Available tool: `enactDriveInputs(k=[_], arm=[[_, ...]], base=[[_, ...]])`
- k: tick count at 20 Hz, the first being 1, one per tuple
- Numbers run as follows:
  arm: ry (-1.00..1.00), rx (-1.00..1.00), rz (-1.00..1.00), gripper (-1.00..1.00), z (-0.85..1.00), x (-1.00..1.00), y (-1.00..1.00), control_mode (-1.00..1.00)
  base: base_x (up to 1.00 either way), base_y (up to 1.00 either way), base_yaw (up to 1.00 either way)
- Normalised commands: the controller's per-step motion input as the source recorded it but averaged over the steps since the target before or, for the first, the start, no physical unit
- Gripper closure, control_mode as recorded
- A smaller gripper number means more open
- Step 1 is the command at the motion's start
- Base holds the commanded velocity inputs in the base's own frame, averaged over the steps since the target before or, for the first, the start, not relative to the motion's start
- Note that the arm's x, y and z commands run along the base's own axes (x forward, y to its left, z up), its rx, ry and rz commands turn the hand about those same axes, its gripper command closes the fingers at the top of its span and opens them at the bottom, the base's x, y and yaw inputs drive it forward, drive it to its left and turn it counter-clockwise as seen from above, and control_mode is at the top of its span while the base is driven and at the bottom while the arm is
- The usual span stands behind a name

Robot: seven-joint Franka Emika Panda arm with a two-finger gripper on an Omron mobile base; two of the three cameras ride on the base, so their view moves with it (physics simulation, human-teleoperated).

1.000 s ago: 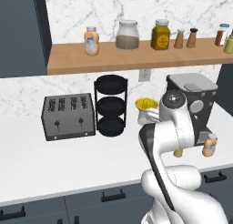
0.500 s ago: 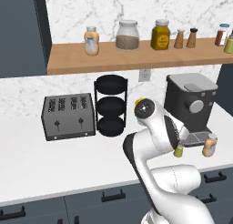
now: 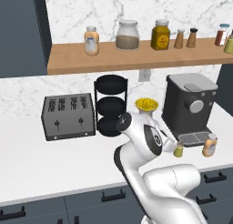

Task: Put the shaker and condiment bottle from the counter next to their counterparts in the cabinet.

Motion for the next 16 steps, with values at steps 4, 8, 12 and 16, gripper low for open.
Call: enactDriveInputs(k=[4,8,12,16], arm=[[-0.13,0.0,-0.14,-1.0,-0.31,0.0,0.0,-1.0],[-0.06,0.0,-0.08,-1.0,-0.21,-0.01,-0.04,-1.0],[0.0,0.06,0.0,-1.0,-0.08,0.0,-0.18,-1.0],[0.0,0.11,0.0,-1.0,-0.05,0.0,-0.28,-1.0]], base=[[0.0,0.0,0.0],[0.0,0.0,0.0],[0.0,0.0,0.0],[0.0,0.0,0.0]])
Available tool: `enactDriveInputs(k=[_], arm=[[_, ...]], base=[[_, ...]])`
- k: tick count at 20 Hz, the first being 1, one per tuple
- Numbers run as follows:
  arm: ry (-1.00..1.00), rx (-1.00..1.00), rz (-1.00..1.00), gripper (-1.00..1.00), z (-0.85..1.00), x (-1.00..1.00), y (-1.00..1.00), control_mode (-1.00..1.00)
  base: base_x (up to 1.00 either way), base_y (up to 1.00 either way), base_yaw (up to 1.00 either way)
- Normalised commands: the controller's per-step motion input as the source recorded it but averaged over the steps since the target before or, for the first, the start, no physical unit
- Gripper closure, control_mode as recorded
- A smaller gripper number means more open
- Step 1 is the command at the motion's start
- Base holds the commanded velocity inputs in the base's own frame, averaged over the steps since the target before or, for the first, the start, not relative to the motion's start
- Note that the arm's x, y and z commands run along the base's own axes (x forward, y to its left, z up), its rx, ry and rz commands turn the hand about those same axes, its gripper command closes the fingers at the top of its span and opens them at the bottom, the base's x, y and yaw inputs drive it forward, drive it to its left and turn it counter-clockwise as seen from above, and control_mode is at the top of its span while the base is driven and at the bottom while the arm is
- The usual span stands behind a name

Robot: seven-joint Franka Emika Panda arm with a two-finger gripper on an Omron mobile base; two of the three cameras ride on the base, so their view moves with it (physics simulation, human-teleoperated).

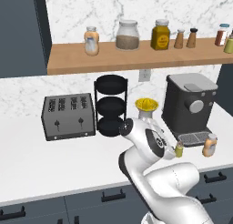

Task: Put the shaker and condiment bottle from the counter next to their counterparts in the cabinet.

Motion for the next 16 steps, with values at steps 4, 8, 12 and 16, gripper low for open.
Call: enactDriveInputs(k=[4,8,12,16], arm=[[0.0,0.11,0.0,-1.0,-0.05,0.0,-0.29,-1.0],[0.0,0.06,0.0,-1.0,-0.04,-0.01,-0.17,-1.0],[0.0,0.04,0.01,-1.0,-0.02,-0.01,-0.06,-1.0],[0.0,0.05,0.04,-1.0,-0.06,0.0,-0.09,-1.0]], base=[[0.0,0.0,0.0],[0.0,0.0,0.0],[0.0,0.0,0.0],[0.0,0.0,0.0]])
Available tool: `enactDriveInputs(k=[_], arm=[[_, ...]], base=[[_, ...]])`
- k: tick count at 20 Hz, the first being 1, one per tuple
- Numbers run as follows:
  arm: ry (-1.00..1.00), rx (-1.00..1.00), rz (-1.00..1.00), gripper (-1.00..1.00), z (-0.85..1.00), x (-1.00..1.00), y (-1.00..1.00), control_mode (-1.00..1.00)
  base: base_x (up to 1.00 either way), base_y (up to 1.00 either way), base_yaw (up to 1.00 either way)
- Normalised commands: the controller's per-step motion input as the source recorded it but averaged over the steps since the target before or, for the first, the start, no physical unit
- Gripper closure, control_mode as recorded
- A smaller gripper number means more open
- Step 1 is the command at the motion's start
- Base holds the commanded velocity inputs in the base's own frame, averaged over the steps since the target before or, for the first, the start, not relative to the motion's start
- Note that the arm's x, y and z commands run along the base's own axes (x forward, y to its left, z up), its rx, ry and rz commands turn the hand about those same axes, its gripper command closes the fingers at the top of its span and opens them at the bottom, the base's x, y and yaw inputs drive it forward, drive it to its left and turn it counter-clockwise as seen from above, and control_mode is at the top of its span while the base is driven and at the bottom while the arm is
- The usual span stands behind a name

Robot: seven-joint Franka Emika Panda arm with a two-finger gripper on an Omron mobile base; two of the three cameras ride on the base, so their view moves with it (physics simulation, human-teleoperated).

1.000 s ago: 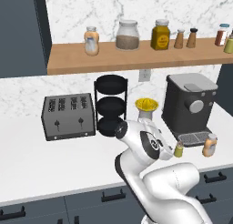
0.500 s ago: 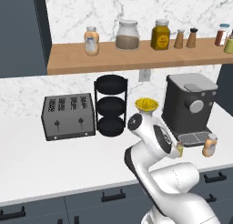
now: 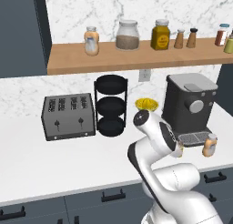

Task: Put the shaker and condiment bottle from the counter next to their counterparts in the cabinet.

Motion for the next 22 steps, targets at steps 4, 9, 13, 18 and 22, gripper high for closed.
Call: enactDriveInputs(k=[4,9,13,18,22], arm=[[0.0,0.04,0.05,-1.0,-0.11,0.0,-0.15,-1.0],[0.0,0.02,0.05,-1.0,-0.15,0.0,-0.19,-1.0],[0.0,0.01,0.04,-1.0,-0.17,0.0,-0.19,-1.0],[0.0,0.0,0.04,-1.0,-0.13,0.0,-0.14,-1.0],[0.0,0.0,0.1,-1.0,-0.1,0.0,-0.06,-1.0]], base=[[0.0,0.0,0.0],[0.0,0.0,0.0],[0.0,0.0,0.0],[0.0,0.0,0.0],[0.0,0.0,0.0]])
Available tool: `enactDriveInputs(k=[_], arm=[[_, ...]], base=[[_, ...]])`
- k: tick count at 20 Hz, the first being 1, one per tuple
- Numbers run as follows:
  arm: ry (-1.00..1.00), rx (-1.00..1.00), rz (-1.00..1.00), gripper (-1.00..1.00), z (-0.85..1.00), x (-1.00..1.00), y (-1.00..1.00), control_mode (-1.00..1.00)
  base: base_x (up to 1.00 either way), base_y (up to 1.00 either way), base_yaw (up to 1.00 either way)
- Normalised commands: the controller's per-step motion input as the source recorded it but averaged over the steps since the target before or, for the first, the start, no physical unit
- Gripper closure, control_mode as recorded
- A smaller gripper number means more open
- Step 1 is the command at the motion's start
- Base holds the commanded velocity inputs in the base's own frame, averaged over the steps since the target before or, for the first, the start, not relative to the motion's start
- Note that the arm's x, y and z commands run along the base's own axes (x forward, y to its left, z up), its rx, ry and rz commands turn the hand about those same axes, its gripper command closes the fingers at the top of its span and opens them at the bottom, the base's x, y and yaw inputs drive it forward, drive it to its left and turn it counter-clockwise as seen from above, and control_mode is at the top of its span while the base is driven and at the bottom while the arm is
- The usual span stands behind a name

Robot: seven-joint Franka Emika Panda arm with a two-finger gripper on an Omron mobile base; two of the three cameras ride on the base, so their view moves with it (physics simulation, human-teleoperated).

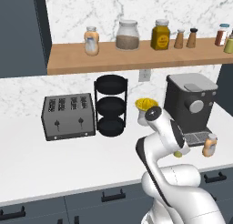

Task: Put the shaker and condiment bottle from the counter next to their counterparts in the cabinet.

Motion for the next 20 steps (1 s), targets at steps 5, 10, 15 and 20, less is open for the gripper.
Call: enactDriveInputs(k=[5,10,15,20], arm=[[0.0,0.0,0.11,-1.0,-0.1,0.0,-0.02,-1.0],[0.0,0.0,0.09,-1.0,-0.16,0.0,-0.05,-1.0],[0.0,0.0,0.08,-1.0,-0.23,0.01,-0.08,-1.0],[0.0,0.0,0.06,-1.0,-0.26,0.04,-0.09,-1.0]], base=[[0.0,0.0,0.0],[0.0,0.0,0.0],[0.0,0.0,0.0],[0.0,0.0,0.0]])
